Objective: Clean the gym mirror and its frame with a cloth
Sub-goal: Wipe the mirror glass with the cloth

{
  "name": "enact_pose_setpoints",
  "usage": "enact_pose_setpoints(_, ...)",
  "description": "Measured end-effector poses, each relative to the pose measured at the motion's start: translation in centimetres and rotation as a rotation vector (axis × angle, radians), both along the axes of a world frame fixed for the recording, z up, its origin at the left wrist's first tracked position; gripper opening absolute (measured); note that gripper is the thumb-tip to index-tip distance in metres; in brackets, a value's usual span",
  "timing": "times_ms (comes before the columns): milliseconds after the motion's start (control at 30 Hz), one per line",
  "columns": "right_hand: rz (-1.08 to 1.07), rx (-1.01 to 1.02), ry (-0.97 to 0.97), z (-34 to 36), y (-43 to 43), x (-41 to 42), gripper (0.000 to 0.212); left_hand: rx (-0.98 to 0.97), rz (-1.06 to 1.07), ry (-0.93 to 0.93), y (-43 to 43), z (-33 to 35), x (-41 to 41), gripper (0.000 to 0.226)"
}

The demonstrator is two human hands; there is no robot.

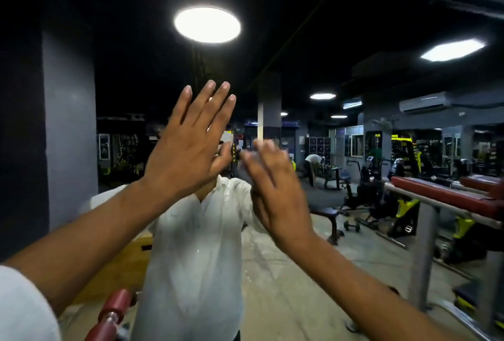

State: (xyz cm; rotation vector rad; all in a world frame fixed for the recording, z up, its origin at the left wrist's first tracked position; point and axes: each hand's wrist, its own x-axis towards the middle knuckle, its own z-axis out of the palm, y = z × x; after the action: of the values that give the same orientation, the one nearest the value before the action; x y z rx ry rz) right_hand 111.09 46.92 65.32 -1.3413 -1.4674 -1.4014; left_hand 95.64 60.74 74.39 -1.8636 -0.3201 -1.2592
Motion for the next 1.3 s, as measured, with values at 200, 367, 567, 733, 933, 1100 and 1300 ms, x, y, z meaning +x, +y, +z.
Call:
enact_pose_setpoints(200, -0.063, 0.043, 0.016, 1.6, -2.9, 4.9, 0.073, -0.011, -0.060, 0.054, 0.6, -4.7, -1.5, 0.074)
enact_pose_setpoints(367, 0.024, 0.174, 0.252, 0.8, -0.8, 1.6, 0.071, -0.001, -0.034, 0.045, 0.6, -5.2, -1.5, 0.075)
enact_pose_setpoints(567, -0.030, -0.068, -0.225, 2.4, -0.5, 1.1, 0.065, 0.050, -0.044, 0.065, 2.8, -3.1, -4.8, 0.074)
enact_pose_setpoints(733, 0.030, 0.325, 0.244, 14.9, 1.0, -0.8, 0.057, -0.028, 0.022, -0.064, 7.1, 1.7, -11.8, 0.077)
enact_pose_setpoints(933, 0.088, -0.114, -0.222, 4.3, 8.6, -11.4, 0.065, -0.002, 0.028, -0.023, 10.1, 4.3, -16.4, 0.078)
enact_pose_setpoints(1100, 0.043, 0.030, -0.105, 12.9, 7.2, -9.4, 0.062, 0.038, -0.004, -0.007, 12.5, 5.4, -18.9, 0.076)
enact_pose_setpoints(1300, 0.117, 0.421, 0.321, 18.7, 11.6, -14.9, 0.060, 0.058, -0.108, -0.022, 13.1, 6.3, -19.2, 0.072)
